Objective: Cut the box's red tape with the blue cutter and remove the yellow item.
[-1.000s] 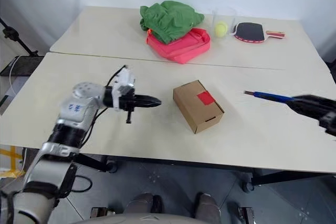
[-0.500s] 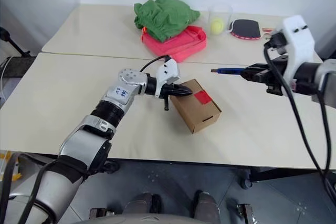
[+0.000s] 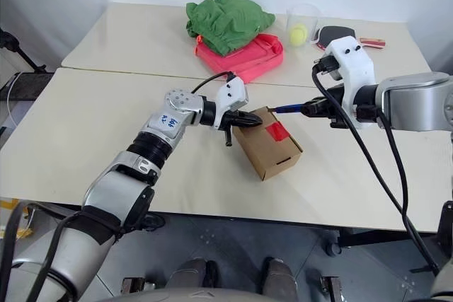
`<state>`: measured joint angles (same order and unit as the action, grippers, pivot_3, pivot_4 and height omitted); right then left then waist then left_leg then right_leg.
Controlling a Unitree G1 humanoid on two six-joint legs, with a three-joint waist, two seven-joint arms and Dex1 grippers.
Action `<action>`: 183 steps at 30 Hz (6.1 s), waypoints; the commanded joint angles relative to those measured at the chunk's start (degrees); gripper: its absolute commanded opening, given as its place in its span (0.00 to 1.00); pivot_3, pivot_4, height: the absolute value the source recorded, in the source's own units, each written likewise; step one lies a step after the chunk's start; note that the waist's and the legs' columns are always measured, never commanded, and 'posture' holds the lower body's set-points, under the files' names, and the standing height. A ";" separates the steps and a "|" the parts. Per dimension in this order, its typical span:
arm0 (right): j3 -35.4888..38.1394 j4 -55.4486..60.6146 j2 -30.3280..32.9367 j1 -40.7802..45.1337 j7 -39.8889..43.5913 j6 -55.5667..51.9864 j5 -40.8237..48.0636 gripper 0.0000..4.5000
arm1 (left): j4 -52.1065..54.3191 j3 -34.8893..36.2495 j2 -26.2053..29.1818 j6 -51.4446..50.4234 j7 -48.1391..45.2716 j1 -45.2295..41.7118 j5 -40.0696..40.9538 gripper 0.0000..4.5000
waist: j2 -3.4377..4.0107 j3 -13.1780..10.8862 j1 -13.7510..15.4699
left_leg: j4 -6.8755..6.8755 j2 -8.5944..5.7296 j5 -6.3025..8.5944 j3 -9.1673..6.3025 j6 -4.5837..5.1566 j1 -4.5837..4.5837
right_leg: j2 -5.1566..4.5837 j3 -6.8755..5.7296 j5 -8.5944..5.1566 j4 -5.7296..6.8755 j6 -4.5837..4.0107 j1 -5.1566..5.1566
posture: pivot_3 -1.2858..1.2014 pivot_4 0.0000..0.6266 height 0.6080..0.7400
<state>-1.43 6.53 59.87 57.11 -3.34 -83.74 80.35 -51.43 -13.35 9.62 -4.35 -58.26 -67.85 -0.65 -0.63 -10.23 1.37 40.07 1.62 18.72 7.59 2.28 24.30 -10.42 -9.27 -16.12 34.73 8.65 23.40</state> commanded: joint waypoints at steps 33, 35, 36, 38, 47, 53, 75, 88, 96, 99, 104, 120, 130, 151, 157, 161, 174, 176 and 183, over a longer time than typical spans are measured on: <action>10.44 5.18 -9.25 -1.84 10.60 -7.64 -18.89 0.06 | 7.25 -1.31 0.97 -6.11 -1.69 4.09 -1.17 0.00 | 0.05 0.03 -0.16 | 0.01 0.00 -0.02 0.03 -0.04 -0.10 | 0.00 0.07 0.00 0.21 0.00 0.02 | 0.52 0.24 1.00; 10.95 5.30 -9.19 -1.85 11.47 -7.83 -19.80 0.06 | 7.44 -1.33 1.04 -6.26 -1.74 4.23 -1.15 0.00 | 0.05 0.03 -0.16 | 0.01 0.00 -0.02 0.04 -0.04 -0.11 | 0.00 0.08 0.00 0.21 0.00 0.02 | 0.52 0.24 1.00; 11.30 5.28 -9.07 -1.81 11.96 -7.93 -20.25 0.06 | 7.56 -1.33 1.07 -6.36 -1.78 4.31 -1.12 0.00 | 0.05 0.03 -0.15 | 0.01 0.00 -0.02 0.04 -0.04 -0.11 | 0.00 0.08 0.00 0.21 0.00 0.02 | 0.52 0.24 1.00; 11.86 5.35 -8.82 -1.86 13.03 -8.31 -20.85 0.06 | 7.66 -1.33 1.13 -6.49 -1.80 4.35 -1.13 0.00 | 0.05 0.03 -0.12 | 0.01 -0.01 -0.02 0.04 -0.04 -0.11 | 0.00 0.08 0.00 0.21 0.00 0.02 | 0.52 0.24 1.00; 12.09 7.47 -9.14 -5.11 16.03 -8.76 -19.46 0.06 | 7.61 -1.11 1.44 -6.79 -1.56 4.08 -1.16 0.00 | 0.06 0.03 -0.19 | 0.01 -0.01 -0.03 0.05 -0.05 -0.12 | 0.00 0.09 0.00 0.23 0.00 0.02 | 0.52 0.24 1.00; 11.25 7.24 -8.65 -5.49 16.44 -8.76 -17.99 0.06 | 7.75 -1.26 1.64 -7.19 -1.47 4.17 -1.32 0.00 | 0.06 0.04 -0.21 | 0.01 -0.01 -0.03 0.05 -0.05 -0.13 | 0.00 0.09 0.00 0.24 0.00 0.03 | 0.52 0.24 1.00; 1.81 -0.06 1.61 -1.26 9.57 -8.76 -2.15 0.06 | 11.70 -9.18 1.36 -11.41 -0.88 7.11 -6.85 0.00 | 0.10 0.13 0.01 | 0.04 0.00 -0.03 0.02 -0.06 -0.18 | -0.01 0.10 0.00 0.26 0.00 -0.02 | 0.52 0.24 1.00; 1.88 -0.59 4.95 -3.79 3.11 -8.76 4.29 0.06 | 13.49 -10.09 0.96 -12.82 -1.75 8.05 -6.94 0.00 | 0.05 0.25 0.11 | 0.05 0.01 -0.03 -0.01 -0.06 -0.18 | -0.01 0.08 0.00 0.24 0.00 -0.05 | 0.52 0.24 1.00; 1.05 -0.07 5.26 -3.79 0.47 -8.76 8.77 0.06 | 14.71 -10.59 1.30 -13.61 -2.11 8.76 -7.16 0.00 | 0.06 0.31 0.11 | 0.06 0.02 -0.03 -0.01 -0.06 -0.20 | -0.01 0.08 0.00 0.25 0.00 -0.07 | 0.52 0.24 1.00; 0.39 0.03 6.67 -4.09 -0.30 -8.76 11.70 0.06 | 15.01 -10.96 1.36 -14.03 -2.22 8.99 -7.40 0.00 | 0.07 0.31 0.12 | 0.06 0.02 -0.03 -0.02 -0.06 -0.20 | -0.01 0.08 0.00 0.25 -0.01 -0.07 | 0.52 0.24 1.00; -0.12 0.29 10.92 -5.74 -0.34 -8.75 14.17 0.06 | 15.99 -11.96 1.63 -14.95 -2.82 9.80 -7.67 0.00 | 0.07 0.33 0.14 | 0.06 0.02 -0.03 -0.05 -0.06 -0.20 | -0.01 0.06 0.00 0.23 0.00 -0.09 | 0.52 0.24 1.00; -5.44 4.02 19.41 -10.30 -4.33 -1.67 27.30 0.06 | 17.16 -14.50 2.97 -16.70 -3.79 10.69 -8.48 0.00 | 0.06 0.43 0.11 | 0.08 0.04 -0.02 -0.50 -0.05 -0.28 | -0.01 0.05 0.00 0.20 -0.01 -0.17 | 0.52 0.24 1.00; -8.12 4.72 21.63 -10.99 -5.91 0.61 28.33 0.06 | 18.57 -14.93 3.08 -17.97 -3.71 11.15 -8.11 0.00 | 0.06 0.44 0.02 | -0.02 0.26 0.10 -0.50 -0.01 -0.96 | -0.03 0.07 -0.02 -0.14 -0.04 -0.95 | 0.52 0.24 1.00; -9.03 6.98 27.50 -17.47 -2.04 5.97 32.65 0.06 | 18.94 -15.22 3.11 -18.69 -3.51 11.53 -8.09 0.00 | 0.07 0.45 0.05 | -0.01 0.28 0.11 -0.48 0.02 -0.97 | -0.06 0.07 -0.02 -0.21 -0.04 -0.98 | 0.52 0.24 1.00; -9.39 6.67 28.59 -18.19 -1.15 5.32 32.65 0.06 | 19.55 -15.15 3.23 -19.17 -3.36 11.76 -8.01 0.00 | 0.07 0.45 0.07 | -0.01 0.29 0.12 -0.49 0.02 -0.97 | -0.06 0.07 -0.02 -0.24 -0.04 -0.98 | 0.52 0.24 1.00; -9.66 6.27 29.02 -18.83 -0.31 5.07 32.65 0.06 | 20.03 -15.11 3.34 -19.49 -3.30 11.97 -7.96 0.00 | 0.07 0.45 0.06 | -0.01 0.29 0.12 -0.48 0.03 -0.97 | -0.06 0.07 -0.02 -0.28 -0.04 -1.00 | 0.52 0.24 1.00; -10.13 7.02 31.26 -21.38 3.41 4.65 32.65 0.06 | 20.89 -15.07 3.23 -20.10 -2.94 12.70 -7.80 0.00 | 0.07 0.45 0.06 | -0.01 0.30 0.13 -0.49 0.04 -0.97 | -0.07 0.07 -0.02 -0.29 -0.04 -1.01 | 0.52 0.24 1.00; -9.99 7.22 31.54 -22.06 3.70 4.87 32.65 0.06 | 20.96 -15.05 3.20 -20.14 -2.87 12.75 -7.78 0.00 | 0.07 0.45 0.05 | -0.01 0.30 0.13 -0.49 0.04 -0.97 | -0.07 0.06 -0.02 -0.29 -0.04 -1.01 | 0.52 0.24 1.00; -9.60 6.68 30.39 -23.82 1.44 7.24 32.65 0.06 | 21.67 -15.12 3.23 -20.37 -2.84 13.12 -7.67 0.00 | 0.08 0.49 0.00 | -0.01 0.31 0.13 -0.48 0.04 -0.99 | -0.07 0.07 -0.02 -0.30 -0.04 -1.03 | 0.52 0.24 1.00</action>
<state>-11.12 12.76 90.10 33.11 -1.63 -76.80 111.61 -26.42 -23.00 12.35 -21.14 -59.39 -59.30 -4.97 -0.55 -9.75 1.37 40.06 1.93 18.85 7.11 2.32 23.31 -10.49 -9.20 -16.14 34.43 8.61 22.38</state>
